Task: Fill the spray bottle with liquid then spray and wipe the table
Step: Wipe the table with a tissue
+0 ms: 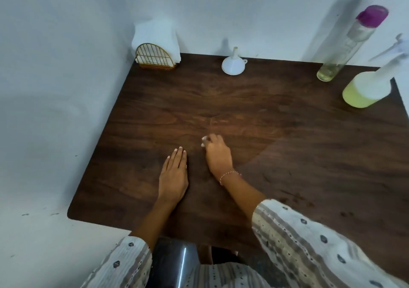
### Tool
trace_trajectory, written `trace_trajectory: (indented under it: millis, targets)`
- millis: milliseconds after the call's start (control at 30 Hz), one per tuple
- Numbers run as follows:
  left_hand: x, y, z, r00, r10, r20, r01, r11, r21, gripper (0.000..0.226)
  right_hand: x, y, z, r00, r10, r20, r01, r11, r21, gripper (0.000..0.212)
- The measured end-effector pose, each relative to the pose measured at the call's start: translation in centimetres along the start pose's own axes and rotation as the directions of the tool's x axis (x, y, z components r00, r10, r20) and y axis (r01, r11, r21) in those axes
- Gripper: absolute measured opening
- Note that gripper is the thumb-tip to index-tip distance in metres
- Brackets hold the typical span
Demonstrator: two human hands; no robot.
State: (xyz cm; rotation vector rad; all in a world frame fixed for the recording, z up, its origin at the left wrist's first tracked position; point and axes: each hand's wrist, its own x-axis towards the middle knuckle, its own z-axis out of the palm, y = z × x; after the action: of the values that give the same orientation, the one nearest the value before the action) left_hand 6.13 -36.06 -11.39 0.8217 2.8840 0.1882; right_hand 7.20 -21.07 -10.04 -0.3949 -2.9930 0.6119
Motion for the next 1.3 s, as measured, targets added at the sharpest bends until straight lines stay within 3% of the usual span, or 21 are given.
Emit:
trace_trajectory:
  millis: [67, 133, 200, 267, 333, 400, 500, 567, 633, 700, 733, 767, 833, 900, 933, 1000, 1100, 1167, 1200, 1233, 1300]
  targets:
    - [0.2, 0.7, 0.2, 1.0, 0.026, 0.008, -0.026, 1.0, 0.002, 0.05, -3.7, -0.1, 0.3, 0.99, -0.139, 0.007, 0.139, 0.99, 0.017, 0.024]
    - [0.5, 1.7, 0.4, 0.998, 0.069, 0.014, -0.068, 0.998, -0.007, 0.05, -6.7, 3.4, -0.5, 0.992, -0.123, -0.022, 0.124, 0.992, 0.035, 0.024]
    - [0.9, 2.9, 0.8, 0.986, 0.164, -0.01, -0.164, 0.986, 0.014, 0.044, -8.6, 8.5, -2.3, 0.983, 0.125, -0.134, -0.121, 0.992, 0.034, 0.024]
    - [1.0, 4.5, 1.0, 0.967, 0.253, -0.013, -0.253, 0.967, 0.028, 0.041, -9.8, 13.0, -3.8, 0.887, 0.4, -0.23, -0.403, 0.914, 0.037, 0.024]
    - [1.0, 6.4, 1.2, 0.949, 0.316, -0.004, -0.316, 0.948, 0.023, 0.043, -10.2, 13.5, -4.2, 0.792, 0.542, -0.281, -0.542, 0.836, 0.083, 0.024]
    - [0.9, 8.1, 1.5, 0.928, 0.372, 0.011, -0.372, 0.928, 0.01, 0.046, -10.5, 9.9, -3.5, 0.81, 0.524, -0.263, -0.518, 0.85, 0.096, 0.024]
    - [0.2, 10.2, 2.2, 0.855, 0.516, 0.05, -0.518, 0.854, 0.056, 0.056, -14.4, 5.6, -1.7, 0.943, 0.262, -0.205, -0.251, 0.965, 0.077, 0.022]
    - [-0.3, 11.2, 2.5, 0.836, 0.547, 0.034, -0.548, 0.835, 0.052, 0.051, -17.9, 7.9, -2.5, 0.941, 0.225, -0.254, -0.219, 0.974, 0.054, 0.022]
    - [-1.0, 12.2, 2.4, 0.831, 0.555, 0.033, -0.556, 0.831, 0.033, 0.047, -20.3, 12.3, -4.7, 0.802, 0.516, -0.302, -0.511, 0.854, 0.1, 0.023]
    - [-1.6, 13.2, 3.0, 0.805, 0.592, 0.036, -0.593, 0.805, 0.025, 0.047, -21.9, 16.3, -5.9, 0.544, 0.756, -0.364, -0.762, 0.626, 0.164, 0.023]
    - [-1.7, 13.7, 3.3, 0.793, 0.609, 0.032, -0.609, 0.793, 0.021, 0.046, -21.6, 16.7, -5.8, 0.469, 0.801, -0.373, -0.804, 0.562, 0.196, 0.023]
    - [-2.0, 14.3, 3.5, 0.779, 0.627, 0.03, -0.627, 0.779, 0.014, 0.045, -20.7, 15.5, -5.6, 0.462, 0.802, -0.379, -0.801, 0.561, 0.21, 0.024]
    - [-2.3, 15.4, 3.8, 0.754, 0.655, 0.043, -0.656, 0.755, -0.007, 0.045, -18.9, 10.9, -4.3, 0.616, 0.734, -0.286, -0.701, 0.676, 0.226, 0.026]
    - [-2.5, 15.9, 3.8, 0.725, 0.684, 0.076, -0.685, 0.728, -0.021, 0.051, -19.0, 6.8, -2.7, 0.842, 0.525, -0.122, -0.507, 0.848, 0.152, 0.029]
    - [-2.7, 15.8, 3.9, 0.718, 0.692, 0.075, -0.693, 0.721, -0.016, 0.052, -19.6, 6.8, -2.7, 0.881, 0.455, -0.129, -0.438, 0.888, 0.138, 0.028]
    - [-2.7, 15.3, 3.8, 0.725, 0.686, 0.059, -0.688, 0.726, 0.003, 0.051, -20.8, 10.0, -4.3, 0.836, 0.487, -0.253, -0.473, 0.873, 0.12, 0.023]
    - [-2.3, 14.9, 3.9, 0.744, 0.667, 0.03, -0.668, 0.743, 0.033, 0.046, -21.4, 16.0, -6.4, 0.593, 0.723, -0.353, -0.725, 0.671, 0.155, 0.023]
    - [-2.0, 14.7, 4.0, 0.76, 0.649, 0.022, -0.65, 0.76, 0.032, 0.045, -20.2, 16.4, -6.6, 0.471, 0.798, -0.377, -0.801, 0.566, 0.198, 0.024]
    - [-1.9, 14.7, 4.0, 0.767, 0.642, 0.021, -0.642, 0.766, 0.026, 0.045, -19.1, 15.1, -6.2, 0.486, 0.798, -0.357, -0.794, 0.573, 0.201, 0.024]
    - [-1.8, 14.6, 3.9, 0.77, 0.638, 0.018, -0.638, 0.77, 0.022, 0.046, -18.2, 13.1, -5.6, 0.561, 0.762, -0.324, -0.755, 0.631, 0.175, 0.024]
    - [-1.7, 14.6, 3.8, 0.765, 0.644, 0.013, -0.644, 0.764, 0.015, 0.05, -17.6, 8.9, -3.7, 0.807, 0.539, -0.241, -0.525, 0.842, 0.125, 0.022]
